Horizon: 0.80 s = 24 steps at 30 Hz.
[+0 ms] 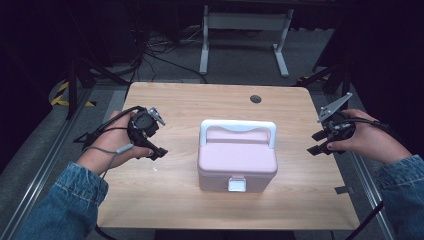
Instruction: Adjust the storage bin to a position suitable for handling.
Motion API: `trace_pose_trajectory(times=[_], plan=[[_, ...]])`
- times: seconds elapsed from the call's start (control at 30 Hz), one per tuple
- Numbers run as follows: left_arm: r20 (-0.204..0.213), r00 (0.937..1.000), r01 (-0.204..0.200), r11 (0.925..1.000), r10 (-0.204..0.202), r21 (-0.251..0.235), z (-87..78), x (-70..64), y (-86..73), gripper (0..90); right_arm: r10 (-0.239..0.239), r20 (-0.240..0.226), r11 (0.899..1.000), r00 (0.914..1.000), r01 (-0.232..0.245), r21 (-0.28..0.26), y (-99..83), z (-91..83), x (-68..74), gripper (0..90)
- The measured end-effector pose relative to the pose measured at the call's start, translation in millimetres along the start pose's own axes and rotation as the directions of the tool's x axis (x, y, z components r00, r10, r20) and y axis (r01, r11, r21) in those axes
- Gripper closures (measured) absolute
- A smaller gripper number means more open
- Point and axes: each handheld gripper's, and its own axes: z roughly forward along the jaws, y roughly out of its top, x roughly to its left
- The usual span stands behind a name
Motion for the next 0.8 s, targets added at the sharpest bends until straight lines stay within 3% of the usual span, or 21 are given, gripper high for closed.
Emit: trace_pose_trajectory(times=[0.1,0.17,0.4,0.8], plan=[[0.035,0.9990,0.030,0.9990,-0.029,-0.032,0.6,1.5,-0.7,33.0,-0.006,0.010,1.000,0.9999,0.006,-0.010,1.7,-0.6,-0.7,40.1],[0.022,0.9985,0.051,0.9968,-0.050,-0.062,0.5,1.5,-0.6,34.6,0.006,0.009,1.000,0.9999,-0.006,-0.021,2.3,-1.4,-0.9,38.5],[-0.002,0.9985,0.053,0.9947,-0.054,-0.088,-1.5,5.1,4.0,34.1,0.018,0.021,0.999,0.9996,-0.017,-0.043,4.5,-0.5,1.0,37.8],[0.013,0.9992,0.038,0.9939,-0.037,-0.103,-2.4,4.7,13.7,33.7,0.022,0.011,0.999,0.9997,-0.021,-0.040,2.3,0.4,2.0,36.8]])
